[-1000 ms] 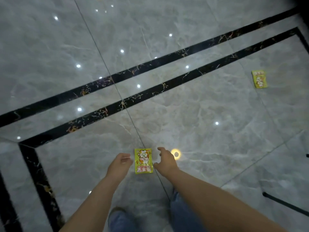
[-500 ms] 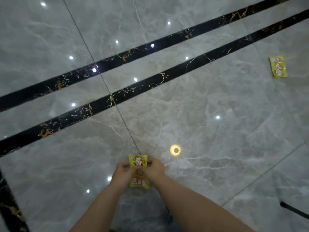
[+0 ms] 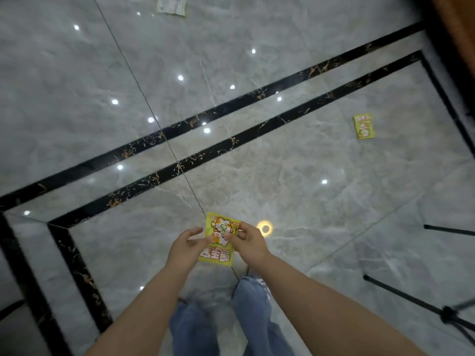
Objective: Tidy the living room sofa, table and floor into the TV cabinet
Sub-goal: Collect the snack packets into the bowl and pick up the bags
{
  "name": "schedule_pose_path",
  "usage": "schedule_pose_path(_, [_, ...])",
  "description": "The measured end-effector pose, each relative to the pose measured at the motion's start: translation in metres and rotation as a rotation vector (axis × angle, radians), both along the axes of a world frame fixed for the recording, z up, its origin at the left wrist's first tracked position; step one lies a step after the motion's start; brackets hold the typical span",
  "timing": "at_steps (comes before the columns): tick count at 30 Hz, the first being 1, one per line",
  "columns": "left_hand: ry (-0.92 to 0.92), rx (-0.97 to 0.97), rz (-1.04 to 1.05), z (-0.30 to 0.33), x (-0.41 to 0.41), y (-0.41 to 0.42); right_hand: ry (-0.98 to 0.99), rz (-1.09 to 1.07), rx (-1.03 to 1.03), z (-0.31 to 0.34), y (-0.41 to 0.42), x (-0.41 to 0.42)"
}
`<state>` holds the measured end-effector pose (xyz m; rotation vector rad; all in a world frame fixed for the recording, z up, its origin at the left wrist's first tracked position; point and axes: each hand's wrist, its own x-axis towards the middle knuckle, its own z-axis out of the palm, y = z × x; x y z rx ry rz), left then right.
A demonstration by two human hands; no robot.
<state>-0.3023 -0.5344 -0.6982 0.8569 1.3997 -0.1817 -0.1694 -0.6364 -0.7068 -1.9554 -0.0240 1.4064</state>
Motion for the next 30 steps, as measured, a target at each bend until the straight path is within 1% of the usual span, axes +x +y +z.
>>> schedule_pose_path(3, [0.023,0.045,-0.107,0.068,0.006,0.000,0.012,-0.068,-0.009,0.067,-0.008,-0.001])
schedule_pose_path(7, [0.022,0.260,-0.257,0.150,0.022,0.003,0.034,-0.183,0.013,0.157,-0.013,0.005])
schedule_pose_path(10, [-0.032,0.355,-0.313,0.201,0.035,0.006,-0.055,-0.183,-0.015,0.207,-0.016,0.011])
schedule_pose_path(14, [-0.189,0.309,-0.282,0.273,0.043,0.011,-0.055,-0.254,0.033,0.276,-0.024,0.021])
schedule_pose_path(16, [-0.228,0.299,-0.277,0.304,0.044,0.016,-0.003,-0.265,0.102,0.306,-0.026,0.025])
schedule_pose_path(17, [-0.240,0.280,-0.232,0.316,0.044,0.018,0.027,-0.266,0.136,0.318,-0.026,0.026])
schedule_pose_path(19, [-0.260,0.197,-0.070,0.344,0.040,0.018,0.093,-0.287,0.178,0.345,-0.029,0.022])
schedule_pose_path(21, [-0.269,0.095,0.081,0.363,0.034,0.015,0.150,-0.356,0.214,0.367,-0.032,0.016])
schedule_pose_path(23, [-0.307,-0.014,0.102,0.377,0.025,0.007,0.208,-0.464,0.262,0.384,-0.035,0.009])
schedule_pose_path(25, [-0.374,-0.116,0.043,0.388,0.018,-0.006,0.222,-0.507,0.260,0.400,-0.039,-0.002])
schedule_pose_path(26, [-0.404,-0.141,0.012,0.397,0.015,-0.013,0.197,-0.488,0.227,0.409,-0.042,-0.008])
schedule_pose_path(28, [-0.446,-0.138,0.014,0.418,0.012,-0.024,0.153,-0.427,0.182,0.430,-0.049,-0.020])
schedule_pose_path(30, [-0.440,-0.103,0.111,0.427,0.012,-0.024,0.148,-0.379,0.193,0.437,-0.048,-0.028])
